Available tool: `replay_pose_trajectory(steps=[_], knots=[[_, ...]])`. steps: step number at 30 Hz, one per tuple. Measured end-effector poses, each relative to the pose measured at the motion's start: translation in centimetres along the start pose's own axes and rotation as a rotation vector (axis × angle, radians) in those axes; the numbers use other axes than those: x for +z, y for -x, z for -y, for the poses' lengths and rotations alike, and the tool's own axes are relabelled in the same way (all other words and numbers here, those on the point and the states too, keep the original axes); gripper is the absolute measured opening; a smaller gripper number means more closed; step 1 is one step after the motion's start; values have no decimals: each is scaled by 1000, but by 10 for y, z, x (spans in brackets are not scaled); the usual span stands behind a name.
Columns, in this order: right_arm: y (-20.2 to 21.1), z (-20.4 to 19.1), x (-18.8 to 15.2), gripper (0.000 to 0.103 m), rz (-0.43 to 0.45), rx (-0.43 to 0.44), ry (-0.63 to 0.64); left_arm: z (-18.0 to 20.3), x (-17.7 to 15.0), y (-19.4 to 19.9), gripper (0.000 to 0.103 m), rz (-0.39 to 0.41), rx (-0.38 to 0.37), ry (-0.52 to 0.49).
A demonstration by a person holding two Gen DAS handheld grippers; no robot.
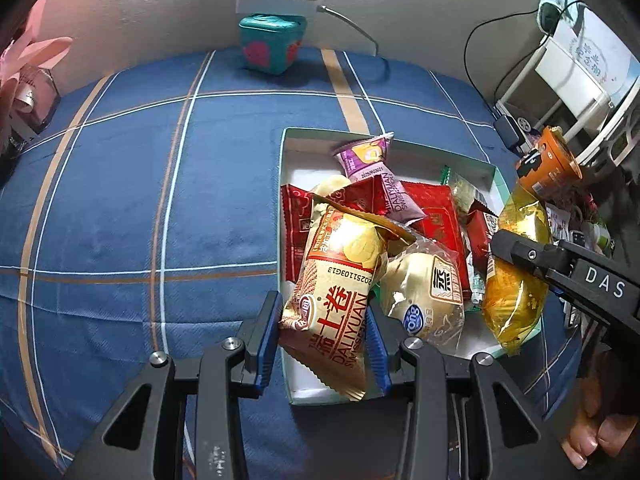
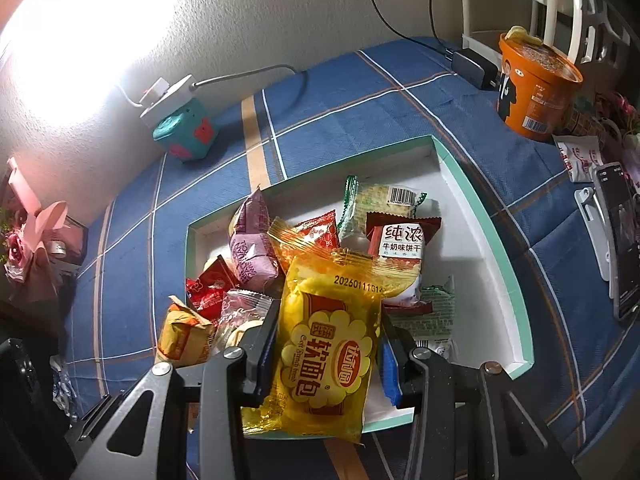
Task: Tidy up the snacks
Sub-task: 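Carry both packets into the tray and open both grippers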
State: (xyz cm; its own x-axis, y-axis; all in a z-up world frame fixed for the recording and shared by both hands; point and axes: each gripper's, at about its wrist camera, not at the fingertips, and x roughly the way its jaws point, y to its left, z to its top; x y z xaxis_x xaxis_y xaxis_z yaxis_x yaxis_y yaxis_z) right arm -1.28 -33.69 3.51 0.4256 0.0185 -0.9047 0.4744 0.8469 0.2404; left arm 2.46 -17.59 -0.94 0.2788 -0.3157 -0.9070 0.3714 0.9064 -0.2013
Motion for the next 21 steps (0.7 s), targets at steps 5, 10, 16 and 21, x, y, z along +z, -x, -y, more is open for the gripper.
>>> replay_pose_trajectory(steps=[5, 10, 16, 21], knots=[[0, -1, 0, 44, 1, -3, 0, 5, 1, -3, 41, 7, -3, -14], [-1, 0, -1, 44, -2, -7, 1, 10, 1, -6, 41, 7, -14, -26], [-2, 0, -1, 44, -8, -22, -4, 15, 4, -9, 41, 13, -27, -38], [-5, 4, 1, 44, -10, -25, -16, 14, 9, -11, 41, 38, -13, -39]])
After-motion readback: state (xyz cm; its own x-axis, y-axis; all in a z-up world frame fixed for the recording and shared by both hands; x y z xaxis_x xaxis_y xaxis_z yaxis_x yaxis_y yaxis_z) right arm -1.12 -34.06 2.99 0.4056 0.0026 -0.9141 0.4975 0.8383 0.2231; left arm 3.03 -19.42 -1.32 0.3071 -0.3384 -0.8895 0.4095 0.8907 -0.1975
